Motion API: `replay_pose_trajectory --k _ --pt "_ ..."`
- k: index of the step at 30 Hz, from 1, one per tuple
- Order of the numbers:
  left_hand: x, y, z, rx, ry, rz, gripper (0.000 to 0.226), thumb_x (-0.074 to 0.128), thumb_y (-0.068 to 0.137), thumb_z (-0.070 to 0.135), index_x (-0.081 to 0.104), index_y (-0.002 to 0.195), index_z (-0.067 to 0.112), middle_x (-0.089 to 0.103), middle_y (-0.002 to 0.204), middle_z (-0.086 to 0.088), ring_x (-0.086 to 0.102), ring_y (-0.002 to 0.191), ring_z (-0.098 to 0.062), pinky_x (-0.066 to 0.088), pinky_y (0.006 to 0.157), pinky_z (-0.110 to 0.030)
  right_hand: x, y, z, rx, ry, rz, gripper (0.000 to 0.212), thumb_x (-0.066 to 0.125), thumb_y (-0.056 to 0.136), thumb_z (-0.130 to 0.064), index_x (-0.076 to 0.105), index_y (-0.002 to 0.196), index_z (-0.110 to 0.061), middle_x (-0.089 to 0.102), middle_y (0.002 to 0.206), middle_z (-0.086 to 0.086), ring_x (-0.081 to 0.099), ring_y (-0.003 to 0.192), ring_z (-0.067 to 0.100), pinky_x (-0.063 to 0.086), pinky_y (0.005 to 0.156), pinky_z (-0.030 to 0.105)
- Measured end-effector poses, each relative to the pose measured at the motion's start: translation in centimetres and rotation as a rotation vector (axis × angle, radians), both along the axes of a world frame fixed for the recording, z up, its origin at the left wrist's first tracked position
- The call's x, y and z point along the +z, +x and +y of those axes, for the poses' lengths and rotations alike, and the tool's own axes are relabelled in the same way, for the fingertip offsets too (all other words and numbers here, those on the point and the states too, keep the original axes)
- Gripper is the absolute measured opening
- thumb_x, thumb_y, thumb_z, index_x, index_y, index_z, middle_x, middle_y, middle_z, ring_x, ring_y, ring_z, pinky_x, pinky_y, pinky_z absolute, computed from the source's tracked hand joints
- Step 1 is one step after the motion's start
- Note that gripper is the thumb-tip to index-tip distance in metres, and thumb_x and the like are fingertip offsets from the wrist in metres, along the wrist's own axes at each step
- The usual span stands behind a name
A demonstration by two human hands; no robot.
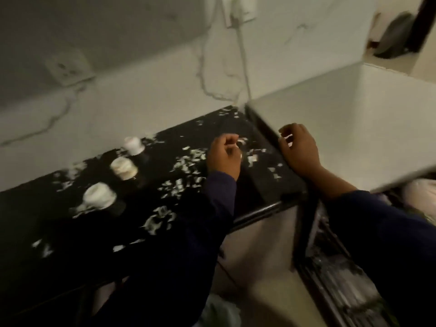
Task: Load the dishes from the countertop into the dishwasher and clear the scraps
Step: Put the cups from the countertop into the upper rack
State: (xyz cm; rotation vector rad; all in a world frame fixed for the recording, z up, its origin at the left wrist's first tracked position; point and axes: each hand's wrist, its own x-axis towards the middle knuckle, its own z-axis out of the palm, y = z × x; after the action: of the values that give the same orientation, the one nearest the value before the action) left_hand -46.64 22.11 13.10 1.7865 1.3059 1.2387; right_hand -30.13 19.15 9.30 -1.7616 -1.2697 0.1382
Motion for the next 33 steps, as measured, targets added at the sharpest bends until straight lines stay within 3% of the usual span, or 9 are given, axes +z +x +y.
replay_pose_trajectory --k 3,6,10,14,19,28,30,33 --pt "0.6 -8.9 3.1 0.122 -0.009 -0.032 0.024 0.049 0.081 -0.002 0.063 0.098 0.010 0.065 0.105 -0.010 0.060 0.092 -0.019 0.049 0.087 -0.030 0.6 -8.5 4.1 0.111 -0.027 -0.004 0.025 0.057 0.087 -0.013 0.055 0.110 -0.002 0.054 0.112 0.018 0.058 0.097 0.034 0.043 0.085 0.037" --pt "1.7 -17.2 5.5 0.258 0.010 -0.050 0.023 0.050 0.083 -0.002 0.063 0.099 0.007 0.065 0.105 -0.008 0.058 0.088 -0.016 0.045 0.078 -0.012 1.6 -16.5 7.4 0.263 -0.051 -0.027 0.032 0.058 0.089 -0.017 0.052 0.117 -0.004 0.051 0.117 0.016 0.056 0.101 0.030 0.043 0.086 0.035" --pt "2.0 -26.0 7.5 0.450 0.003 -0.106 0.022 0.050 0.083 0.000 0.063 0.097 0.010 0.064 0.104 -0.007 0.060 0.095 -0.020 0.047 0.084 -0.027 2.5 -25.8 10.7 0.473 -0.084 -0.075 0.042 0.058 0.090 -0.021 0.045 0.127 -0.008 0.045 0.126 0.013 0.056 0.103 0.026 0.043 0.086 0.032" --pt "1.5 -31.7 8.3 0.592 -0.043 -0.042 0.026 0.048 0.085 0.001 0.062 0.105 0.011 0.063 0.110 -0.004 0.058 0.098 -0.013 0.041 0.083 -0.020 2.4 -32.2 13.4 0.606 -0.201 -0.116 0.052 0.060 0.088 -0.023 0.038 0.133 -0.013 0.039 0.133 0.011 0.054 0.110 0.026 0.045 0.091 0.037" --pt "1.1 -35.8 9.2 0.703 -0.089 -0.026 0.026 0.047 0.087 0.002 0.058 0.109 0.011 0.061 0.114 -0.004 0.054 0.097 -0.008 0.041 0.085 -0.020 1.4 -37.5 16.8 0.751 -0.365 -0.223 0.072 0.063 0.086 -0.027 0.023 0.144 -0.014 0.025 0.147 0.015 0.040 0.130 0.032 0.038 0.105 0.041" --pt "-0.1 -39.4 10.7 0.824 -0.165 0.003 0.027 0.052 0.088 0.007 0.055 0.114 0.014 0.057 0.120 -0.002 0.051 0.101 -0.007 0.039 0.088 -0.019 -1.8 -44.4 23.9 1.005 -0.673 -0.407 0.097 0.071 0.077 -0.043 0.007 0.149 -0.030 0.012 0.154 0.016 0.017 0.141 0.038 0.024 0.113 0.051" --pt "-0.7 -39.7 10.8 0.843 -0.180 -0.005 0.027 0.053 0.088 0.007 0.056 0.113 0.015 0.058 0.120 -0.001 0.049 0.099 -0.005 0.039 0.088 -0.019 -2.6 -45.1 24.3 1.024 -0.706 -0.407 0.096 0.072 0.075 -0.043 0.010 0.148 -0.033 0.007 0.155 0.013 0.016 0.141 0.040 0.026 0.111 0.054" --pt "-1.2 -39.8 10.6 0.852 -0.187 -0.004 0.025 0.053 0.087 0.007 0.056 0.111 0.016 0.058 0.118 -0.001 0.050 0.099 -0.005 0.041 0.088 -0.021 -3.5 -45.3 24.4 1.026 -0.636 -0.347 0.086 0.075 0.074 -0.034 0.023 0.143 -0.030 0.016 0.151 0.013 0.029 0.135 0.039 0.037 0.106 0.051"
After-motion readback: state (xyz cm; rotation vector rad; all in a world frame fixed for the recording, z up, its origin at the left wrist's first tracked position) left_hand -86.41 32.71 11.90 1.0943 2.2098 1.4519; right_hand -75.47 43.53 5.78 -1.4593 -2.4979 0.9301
